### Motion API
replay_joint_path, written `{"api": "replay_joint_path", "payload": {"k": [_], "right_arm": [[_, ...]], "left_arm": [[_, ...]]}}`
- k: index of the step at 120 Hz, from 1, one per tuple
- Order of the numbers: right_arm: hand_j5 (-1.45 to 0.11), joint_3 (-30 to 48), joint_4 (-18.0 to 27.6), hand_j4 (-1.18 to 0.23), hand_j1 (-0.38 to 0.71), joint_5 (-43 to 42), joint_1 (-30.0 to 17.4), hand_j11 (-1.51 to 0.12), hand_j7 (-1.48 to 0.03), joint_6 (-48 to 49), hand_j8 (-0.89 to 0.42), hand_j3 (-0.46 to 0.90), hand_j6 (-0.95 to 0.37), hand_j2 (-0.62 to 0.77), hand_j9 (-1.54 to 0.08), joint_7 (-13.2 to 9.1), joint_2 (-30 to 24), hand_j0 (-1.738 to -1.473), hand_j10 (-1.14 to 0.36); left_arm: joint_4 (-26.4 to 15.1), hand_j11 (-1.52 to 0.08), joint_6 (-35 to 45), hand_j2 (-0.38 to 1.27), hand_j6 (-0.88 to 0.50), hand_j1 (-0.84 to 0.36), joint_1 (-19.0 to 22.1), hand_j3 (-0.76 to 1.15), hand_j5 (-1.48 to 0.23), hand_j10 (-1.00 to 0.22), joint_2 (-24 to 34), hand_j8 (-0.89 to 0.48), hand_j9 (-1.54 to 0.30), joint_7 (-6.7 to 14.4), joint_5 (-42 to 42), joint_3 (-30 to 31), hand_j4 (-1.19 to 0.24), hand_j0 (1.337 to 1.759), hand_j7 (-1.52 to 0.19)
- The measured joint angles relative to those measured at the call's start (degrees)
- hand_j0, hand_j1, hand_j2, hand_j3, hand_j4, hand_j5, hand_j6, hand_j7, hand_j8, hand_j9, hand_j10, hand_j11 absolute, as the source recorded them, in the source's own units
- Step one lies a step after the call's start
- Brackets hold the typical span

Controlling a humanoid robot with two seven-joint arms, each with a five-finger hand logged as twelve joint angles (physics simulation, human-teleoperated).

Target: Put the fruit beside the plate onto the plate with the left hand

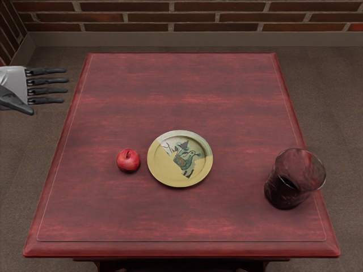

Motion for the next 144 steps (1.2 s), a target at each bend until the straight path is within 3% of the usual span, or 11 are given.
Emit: {"api": "replay_joint_path", "payload": {"k": [20, 28, 37, 50, 60, 72, 80, 109, 121, 137, 144], "right_arm": [[-0.03, 0.05, 0.07, -0.02, -0.33, 0.00, 0.00, -0.03, -0.03, 0.00, -0.02, 0.00, -0.02, 0.00, -0.03, 0.00, 0.00, -1.658, -0.02], [-0.03, 0.07, 0.08, -0.02, -0.33, 0.00, 0.02, -0.03, -0.03, 0.00, -0.02, 0.00, -0.02, 0.00, -0.03, 0.00, 0.00, -1.658, -0.02], [-0.03, 0.06, 0.08, -0.02, -0.33, 0.00, 0.05, -0.03, -0.03, 0.00, -0.02, 0.00, -0.02, 0.00, -0.03, 0.00, 0.00, -1.658, -0.02], [-0.03, 0.06, 0.09, -0.02, -0.33, 0.00, 0.08, -0.03, -0.03, 0.00, -0.02, 0.00, -0.02, 0.00, -0.03, 0.00, 0.00, -1.658, -0.02], [-0.03, 0.05, 0.09, -0.02, -0.33, 0.00, 0.08, -0.03, -0.03, 0.00, -0.02, 0.00, -0.02, 0.00, -0.03, 0.00, 0.00, -1.658, -0.02], [-0.03, 0.05, 0.09, -0.02, -0.33, 0.00, 0.09, -0.03, -0.03, 0.00, -0.02, 0.00, -0.02, 0.00, -0.03, 0.00, 0.00, -1.658, -0.02], [-0.03, 0.04, 0.09, -0.02, -0.33, 0.00, 0.09, -0.03, -0.03, 0.00, -0.02, 0.00, -0.02, 0.00, -0.03, 0.00, 0.00, -1.658, -0.02], [-0.03, 0.06, 0.09, -0.02, -0.33, 0.00, 0.09, -0.03, -0.03, 0.00, -0.02, 0.00, -0.02, 0.00, -0.03, 0.00, 0.00, -1.658, -0.02], [-0.03, 0.07, 0.09, -0.02, -0.33, 0.00, 0.09, -0.03, -0.03, 0.00, -0.02, 0.00, -0.02, 0.00, -0.03, 0.00, 0.00, -1.658, -0.02], [-0.03, 0.07, 0.09, -0.02, -0.33, 0.00, 0.09, -0.03, -0.03, 0.00, -0.02, 0.00, -0.02, 0.00, -0.03, 0.00, 0.00, -1.658, -0.02], [-0.03, 0.05, 0.09, -0.02, -0.33, 0.00, 0.09, -0.03, -0.03, 0.00, -0.02, 0.00, -0.02, 0.00, -0.03, 0.00, 0.00, -1.658, -0.02]], "left_arm": [[-0.02, 0.00, 0.00, 0.00, 0.00, 0.35, -3.94, 0.00, 0.00, 0.00, -3.28, 0.00, 0.00, 0.88, 4.87, 0.14, 0.00, 1.658, 0.00], [-0.09, 0.00, 0.00, 0.00, 0.00, 0.35, -4.15, 0.00, 0.00, 0.00, -1.54, 0.00, 0.00, 1.44, 7.16, 0.22, 0.00, 1.658, 0.00], [-2.92, 0.00, 0.01, 0.00, 0.00, 0.35, -9.98, 0.00, 0.00, 0.00, -1.51, 0.00, 0.00, 1.85, 12.39, 0.26, 0.00, 1.658, 0.00], [-5.95, 0.00, 0.02, 0.00, 0.00, 0.35, -13.21, 0.00, 0.00, 0.00, -7.63, 0.00, 0.00, 2.23, 19.59, 0.27, 0.00, 1.658, 0.00], [-7.47, 0.00, 0.01, 0.00, 0.00, 0.35, -16.46, 0.00, 0.00, 0.00, -7.59, 0.00, 0.00, 2.56, 25.22, 0.27, 0.00, 1.658, 0.00], [-11.57, -0.01, 0.02, 0.00, -0.01, 0.34, -17.78, 0.00, -0.01, -0.01, -7.48, -0.01, -0.01, 5.15, 31.08, 0.35, -0.01, 1.658, -0.01], [-12.98, -0.01, 0.02, 0.00, -0.01, 0.34, -19.40, 0.00, -0.01, -0.01, -11.72, -0.01, -0.01, 6.30, 33.42, 1.80, -0.01, 1.658, -0.01], [-17.54, -0.05, 0.03, 0.01, -0.04, 0.31, -22.50, 0.00, -0.05, -0.04, -11.85, -0.04, -0.05, 9.64, 33.21, 10.57, -0.04, 1.658, -0.05], [-17.72, -0.06, 0.04, 0.01, -0.05, 0.29, -31.66, 0.00, -0.06, -0.05, -17.62, -0.05, -0.06, 9.92, 30.99, 16.13, -0.05, 1.658, -0.06], [-17.80, -0.09, 0.04, 0.01, -0.07, 0.27, -33.67, 0.00, -0.09, -0.07, -20.86, -0.07, -0.09, 10.04, 29.75, 21.42, -0.07, 1.658, -0.09], [-17.83, -0.10, 0.13, 0.02, -0.08, 0.26, -37.17, 0.00, -0.10, -0.08, -23.15, -0.08, -0.10, 10.06, 29.64, 23.55, -0.08, 1.658, -0.10]]}}
